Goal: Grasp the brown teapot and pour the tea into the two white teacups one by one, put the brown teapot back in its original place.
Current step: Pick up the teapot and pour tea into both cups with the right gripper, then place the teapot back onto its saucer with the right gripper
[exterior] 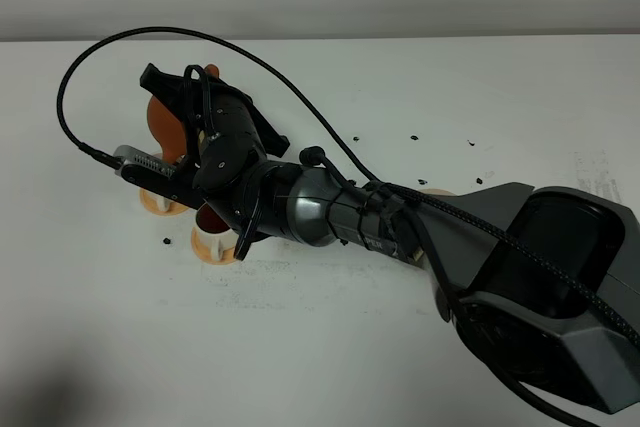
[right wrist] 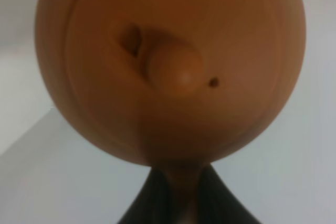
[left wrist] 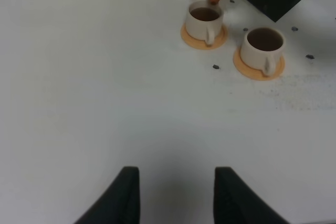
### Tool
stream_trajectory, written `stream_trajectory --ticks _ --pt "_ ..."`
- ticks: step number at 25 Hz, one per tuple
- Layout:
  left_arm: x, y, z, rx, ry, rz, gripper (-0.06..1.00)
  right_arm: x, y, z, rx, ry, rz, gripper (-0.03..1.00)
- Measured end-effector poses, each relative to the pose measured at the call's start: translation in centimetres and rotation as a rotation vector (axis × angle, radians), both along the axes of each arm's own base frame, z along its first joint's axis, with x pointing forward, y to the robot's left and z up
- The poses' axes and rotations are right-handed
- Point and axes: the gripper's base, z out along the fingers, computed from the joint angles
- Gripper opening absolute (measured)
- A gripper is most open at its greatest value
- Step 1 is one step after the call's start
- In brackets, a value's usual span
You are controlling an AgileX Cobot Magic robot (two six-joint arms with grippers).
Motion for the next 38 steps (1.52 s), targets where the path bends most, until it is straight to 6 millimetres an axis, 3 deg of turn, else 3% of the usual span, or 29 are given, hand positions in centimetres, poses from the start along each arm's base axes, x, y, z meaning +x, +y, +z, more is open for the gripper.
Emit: stream_trajectory --ticks 5,10,15,24,31,38 --pt "0.0 0.0 0.0 0.0 0.0 0.0 0.36 0.1 -0.3 0.8 0.056 0.034 -0.014 0.12" --pt "0.0 0.0 0.0 0.0 0.0 0.0 0.36 0.2 -1.0 3.0 0.191 0.106 -0.064 0.12" --pt "0.0 0.0 0.0 0.0 0.0 0.0 0.36 0.7 -2.6 4.6 0.395 0.267 -0.17 0.12" --pt "0.0 0.0 0.0 0.0 0.0 0.0 0.36 2.2 -5.6 5.5 0.761 0.621 -0.443 0.12" --pt "0.0 0.0 0.0 0.0 0.0 0.0 0.36 3.2 -7.9 4.8 0.921 0.804 -0.623 0.12" --pt "0.0 0.0 0.0 0.0 0.0 0.0 0.36 3.2 -7.4 3.3 0.944 0.918 -0.713 0.12"
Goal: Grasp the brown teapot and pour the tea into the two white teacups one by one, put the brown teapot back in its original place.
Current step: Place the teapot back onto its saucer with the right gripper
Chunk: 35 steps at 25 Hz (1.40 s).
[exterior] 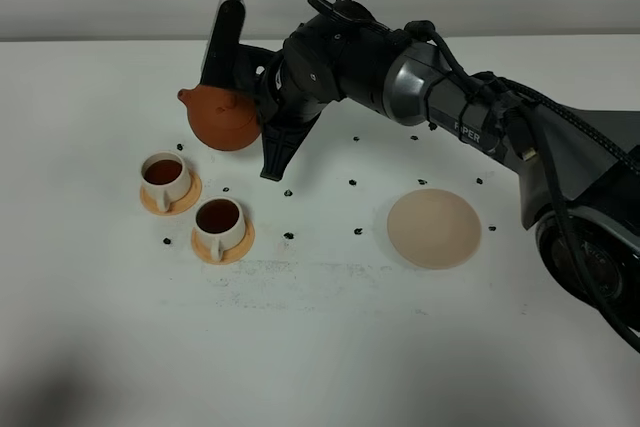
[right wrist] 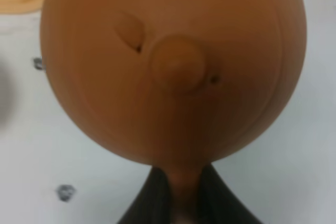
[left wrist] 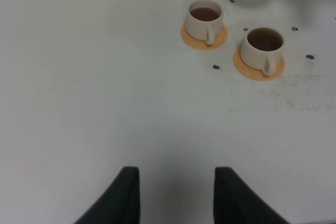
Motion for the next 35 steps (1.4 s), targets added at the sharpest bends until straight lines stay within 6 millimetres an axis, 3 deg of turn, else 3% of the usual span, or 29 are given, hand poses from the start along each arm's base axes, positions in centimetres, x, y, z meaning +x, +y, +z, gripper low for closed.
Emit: stream_trajectory --ticks 13,17,22,27,31,35 --pt "0.0 0.0 0.0 0.0 0.0 0.0 0.36 0.3 0.5 -4.5 -0.025 0.065 -0.002 0.12" --pt "0.0 0.0 0.0 0.0 0.0 0.0 0.36 0.4 0.5 -5.0 -0.031 0.073 -0.003 0.12" --pt "0.0 0.0 0.0 0.0 0.0 0.0 0.36 0.6 0.6 -3.3 -0.03 0.069 -0.008 0.12" --pt "0.0 0.0 0.0 0.0 0.0 0.0 0.36 0.3 -0.3 0.4 -0.012 0.073 -0.05 0.12" --pt "0.0 0.0 0.0 0.0 0.0 0.0 0.36 0.5 -2.8 4.0 0.045 0.071 -0.162 0.12" --pt "0.0 0.0 0.0 0.0 0.0 0.0 0.36 0.2 -6.8 5.6 0.076 0.097 -0.281 0.12"
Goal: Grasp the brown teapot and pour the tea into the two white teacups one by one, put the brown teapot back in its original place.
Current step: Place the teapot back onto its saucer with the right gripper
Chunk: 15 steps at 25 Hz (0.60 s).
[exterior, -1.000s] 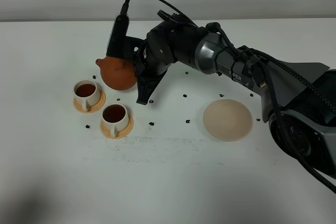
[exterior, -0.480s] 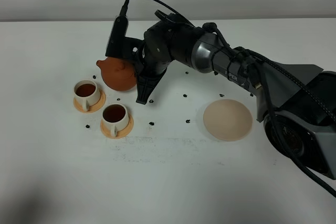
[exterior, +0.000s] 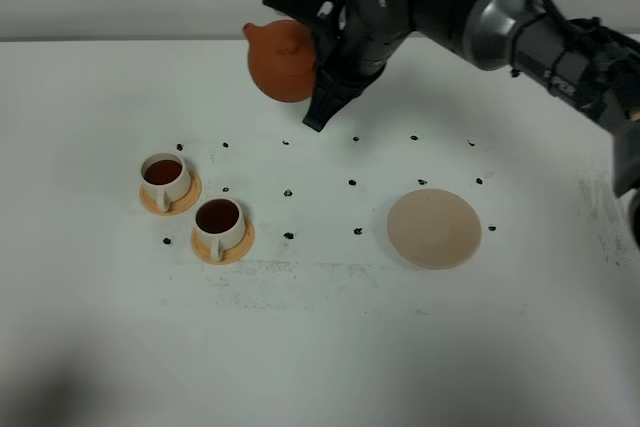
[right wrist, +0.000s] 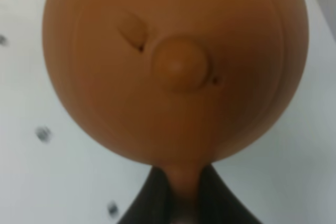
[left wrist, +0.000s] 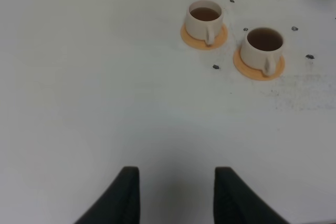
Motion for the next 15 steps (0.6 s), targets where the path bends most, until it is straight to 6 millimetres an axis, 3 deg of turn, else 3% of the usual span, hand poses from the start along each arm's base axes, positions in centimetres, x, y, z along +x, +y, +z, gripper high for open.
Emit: stream_trajectory --ticks 3,8,15 --pt "0.0 0.0 0.0 0.0 0.0 0.0 0.36 -1.2 -3.3 0.5 0.051 0.036 -0.112 0.12" --pt "0.0 0.0 0.0 0.0 0.0 0.0 0.36 -4.5 -8.3 -0.3 0.152 0.102 -0.338 0.12" --pt "0.0 0.0 0.0 0.0 0.0 0.0 0.36 -9.9 -10.5 -1.8 0.317 0.172 -0.551 0.12"
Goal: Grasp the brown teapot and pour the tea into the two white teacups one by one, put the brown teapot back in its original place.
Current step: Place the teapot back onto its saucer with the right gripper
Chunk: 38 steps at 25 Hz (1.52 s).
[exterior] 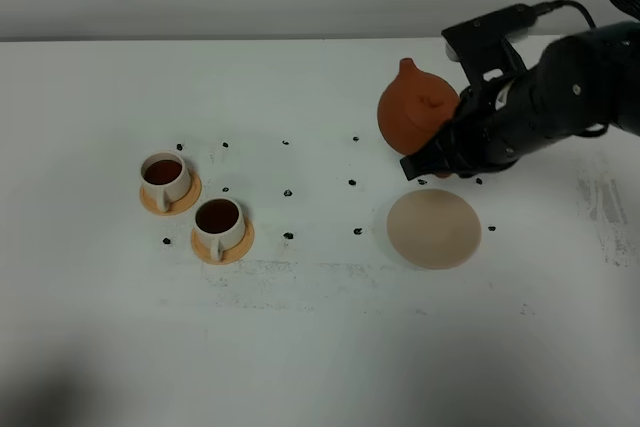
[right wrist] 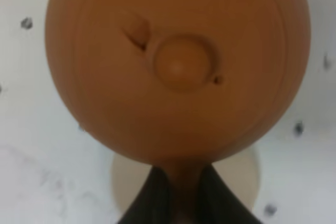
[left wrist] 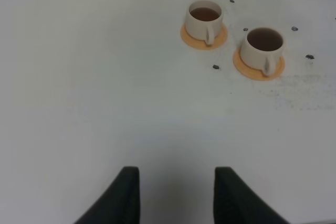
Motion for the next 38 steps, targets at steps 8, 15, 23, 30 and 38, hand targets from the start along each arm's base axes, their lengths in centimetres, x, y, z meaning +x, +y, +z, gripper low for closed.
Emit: stream_trajectory --ticks 8,15,23,30,38 --pt "0.0 0.0 0.0 0.0 0.0 0.0 0.36 -2.9 -0.6 -3.8 0.06 0.138 -0.095 0.12" --pt "0.0 0.0 0.0 0.0 0.0 0.0 0.36 -2.5 -0.3 -5.8 0.074 0.195 -0.128 0.12" --pt "0.0 0.0 0.0 0.0 0.0 0.0 0.36 -2.6 -0.2 -7.2 0.064 0.26 -0.139 0.12" --pt "0.0 0.0 0.0 0.0 0.0 0.0 0.36 -2.7 -0.2 -7.4 0.061 0.279 -0.141 0.12" --pt "0.0 0.0 0.0 0.0 0.0 0.0 0.36 -2.6 -0.4 -8.0 0.053 0.305 -0.149 0.12"
